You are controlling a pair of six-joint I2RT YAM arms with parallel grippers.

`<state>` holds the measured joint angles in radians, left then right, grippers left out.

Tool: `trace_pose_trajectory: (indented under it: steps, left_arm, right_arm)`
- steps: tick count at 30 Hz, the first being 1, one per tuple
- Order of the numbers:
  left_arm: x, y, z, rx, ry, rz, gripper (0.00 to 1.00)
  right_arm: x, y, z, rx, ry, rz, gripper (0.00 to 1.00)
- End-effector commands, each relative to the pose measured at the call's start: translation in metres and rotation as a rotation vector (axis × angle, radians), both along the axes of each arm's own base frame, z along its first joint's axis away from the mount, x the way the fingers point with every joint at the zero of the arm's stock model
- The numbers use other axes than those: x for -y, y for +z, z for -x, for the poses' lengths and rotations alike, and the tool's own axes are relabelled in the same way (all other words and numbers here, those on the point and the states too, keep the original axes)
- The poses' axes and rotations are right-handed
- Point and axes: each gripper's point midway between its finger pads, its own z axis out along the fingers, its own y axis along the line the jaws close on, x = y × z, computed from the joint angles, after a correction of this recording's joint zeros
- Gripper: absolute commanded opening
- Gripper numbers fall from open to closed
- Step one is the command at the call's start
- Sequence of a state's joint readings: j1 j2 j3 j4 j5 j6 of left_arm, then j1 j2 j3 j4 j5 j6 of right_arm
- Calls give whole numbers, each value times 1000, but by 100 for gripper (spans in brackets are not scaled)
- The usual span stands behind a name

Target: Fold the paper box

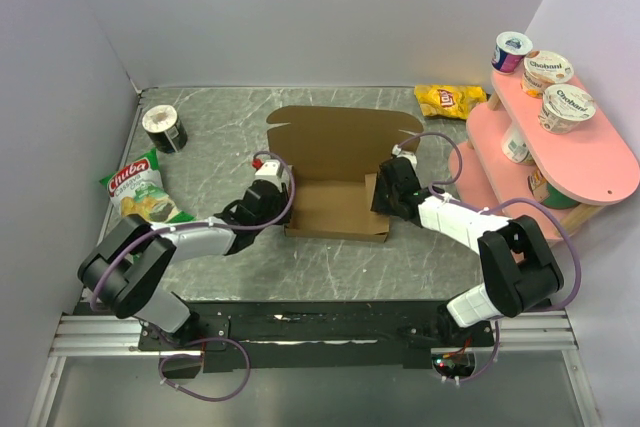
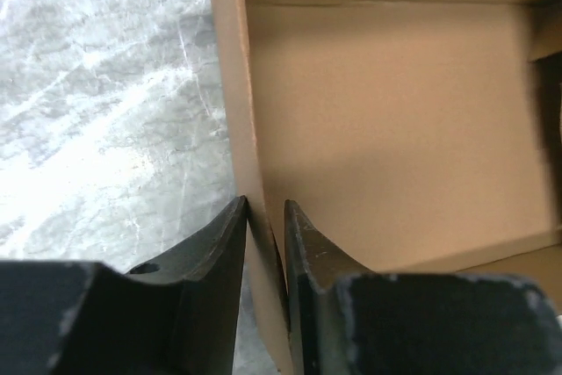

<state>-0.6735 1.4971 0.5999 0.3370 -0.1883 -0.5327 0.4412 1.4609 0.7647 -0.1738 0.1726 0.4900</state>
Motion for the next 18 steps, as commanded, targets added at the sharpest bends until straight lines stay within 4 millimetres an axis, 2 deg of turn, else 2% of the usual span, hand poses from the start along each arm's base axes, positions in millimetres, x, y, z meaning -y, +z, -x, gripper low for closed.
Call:
trace_pose_trajectory:
  steps: [1,8,13,15,18]
  left_arm:
    - [6,6,0,44,-22,-98,27]
    - [-1,3,12,57,-18,-147,20]
    - [-1,2,20,60,-35,-145,18]
    - [-1,2,22,64,-38,-143,18]
    - [-1,3,24,69,-42,-140,18]
  right_arm:
    - [-5,0,-2,-3,-2,-24,53]
    - [2,8,-21,25,-64,-22,59]
    - [4,6,-32,39,-122,-87,64]
    - [4,11,-39,69,-139,-110,69]
    - [7,17,-45,90,-166,-103,70]
